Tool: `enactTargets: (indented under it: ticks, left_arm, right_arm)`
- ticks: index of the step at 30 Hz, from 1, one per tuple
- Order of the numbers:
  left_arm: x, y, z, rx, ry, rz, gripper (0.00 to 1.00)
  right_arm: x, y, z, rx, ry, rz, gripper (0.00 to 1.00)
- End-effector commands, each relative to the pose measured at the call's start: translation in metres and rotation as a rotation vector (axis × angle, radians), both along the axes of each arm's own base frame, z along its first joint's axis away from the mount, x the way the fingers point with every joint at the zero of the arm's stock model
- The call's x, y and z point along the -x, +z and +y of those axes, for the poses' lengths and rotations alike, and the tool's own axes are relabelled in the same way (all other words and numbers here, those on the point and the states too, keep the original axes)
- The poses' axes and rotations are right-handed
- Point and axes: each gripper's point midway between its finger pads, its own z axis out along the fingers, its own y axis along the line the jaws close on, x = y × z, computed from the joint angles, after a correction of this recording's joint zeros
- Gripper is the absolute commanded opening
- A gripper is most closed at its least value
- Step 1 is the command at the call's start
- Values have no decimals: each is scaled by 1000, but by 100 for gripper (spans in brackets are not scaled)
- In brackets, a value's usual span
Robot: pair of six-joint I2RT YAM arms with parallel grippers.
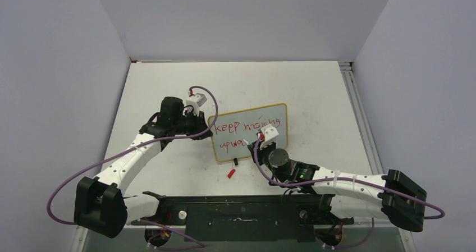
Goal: Write a sentence on the whiteboard
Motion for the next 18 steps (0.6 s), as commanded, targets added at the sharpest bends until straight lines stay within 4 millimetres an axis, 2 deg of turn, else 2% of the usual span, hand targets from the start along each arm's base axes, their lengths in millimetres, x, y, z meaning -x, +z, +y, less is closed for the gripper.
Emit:
enactTargets:
  ticks: [1, 18]
  left_arm:
    - [-4, 8, -3, 7, -12, -16, 0]
    - [-4, 8, -3, 7, -11, -18, 0]
  right_arm:
    - [-11, 29, 6, -72, -30, -58, 5]
    - [-13, 14, -9, -32, -89, -34, 5]
